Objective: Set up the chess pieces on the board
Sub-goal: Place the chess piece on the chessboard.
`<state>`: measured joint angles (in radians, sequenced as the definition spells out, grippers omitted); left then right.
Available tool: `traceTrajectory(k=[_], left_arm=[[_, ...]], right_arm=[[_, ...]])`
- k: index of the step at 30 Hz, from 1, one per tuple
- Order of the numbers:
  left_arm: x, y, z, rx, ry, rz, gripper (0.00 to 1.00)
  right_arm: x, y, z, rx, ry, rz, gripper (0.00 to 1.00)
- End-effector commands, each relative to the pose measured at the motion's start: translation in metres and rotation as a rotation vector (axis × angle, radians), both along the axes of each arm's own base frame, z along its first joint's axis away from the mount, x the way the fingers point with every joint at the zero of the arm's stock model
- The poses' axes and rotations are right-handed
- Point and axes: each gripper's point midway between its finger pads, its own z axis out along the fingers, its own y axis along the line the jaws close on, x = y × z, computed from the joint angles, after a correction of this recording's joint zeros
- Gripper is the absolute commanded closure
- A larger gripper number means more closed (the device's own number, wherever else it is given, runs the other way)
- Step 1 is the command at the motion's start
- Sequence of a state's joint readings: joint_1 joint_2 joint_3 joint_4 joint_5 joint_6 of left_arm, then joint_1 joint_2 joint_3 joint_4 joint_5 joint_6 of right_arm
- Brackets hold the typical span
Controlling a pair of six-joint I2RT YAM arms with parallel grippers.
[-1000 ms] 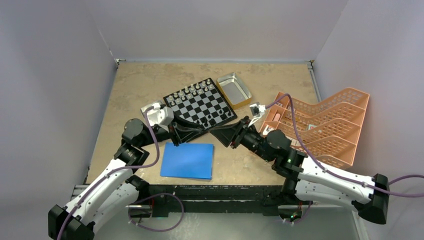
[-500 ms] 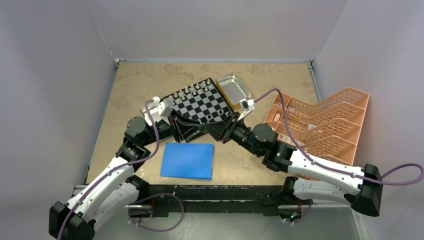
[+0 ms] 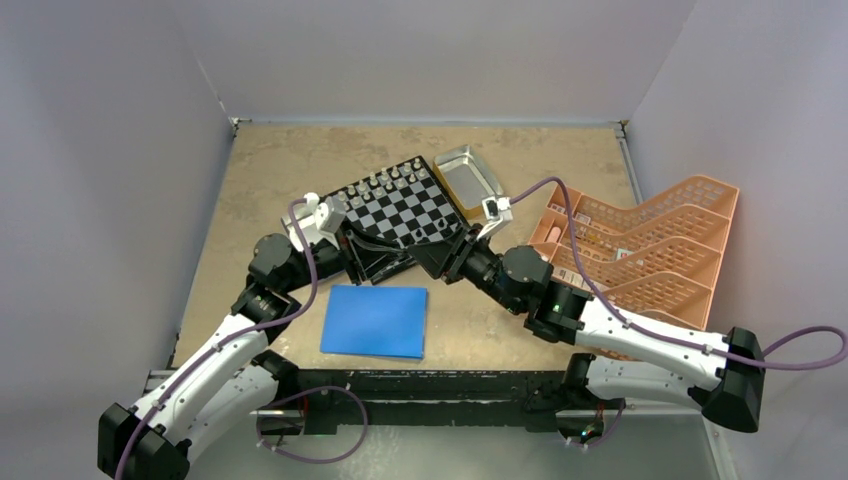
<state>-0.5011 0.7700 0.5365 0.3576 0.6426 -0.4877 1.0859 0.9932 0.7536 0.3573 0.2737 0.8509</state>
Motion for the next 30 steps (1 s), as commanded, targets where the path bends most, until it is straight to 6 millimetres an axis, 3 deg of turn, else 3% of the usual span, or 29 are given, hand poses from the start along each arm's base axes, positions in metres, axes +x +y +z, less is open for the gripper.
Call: traceTrajectory(k=[1, 9, 21, 25, 30], left_arm=[[-0.006, 0.0, 0.03, -0.056, -0.062, -0.014, 1.0], [-0.008, 0.0, 0.035, -0.082, -0.059, -0.02, 1.0], [-0.014, -0.001, 0.035, -0.094, -0.048, -0.047, 1.0], [-0.012, 0.0, 0.032, -0.049, -0.043, -0.031, 0.71], [0.0, 0.011, 0.016, 0.072, 0.064, 0.072, 0.63]], right_arm=[[0.006, -0.001, 0.022, 0.053, -0.007, -0.031, 0.66], [0.006, 0.007, 0.02, 0.055, -0.014, -0.013, 0.74], [0.005, 0.013, 0.028, 0.094, -0.071, 0.011, 0.97], [0.011, 0.009, 0.021, 0.039, -0.087, -0.021, 0.99], [0.027, -0.012, 0.01, -0.11, -0.108, -0.126, 1.0]])
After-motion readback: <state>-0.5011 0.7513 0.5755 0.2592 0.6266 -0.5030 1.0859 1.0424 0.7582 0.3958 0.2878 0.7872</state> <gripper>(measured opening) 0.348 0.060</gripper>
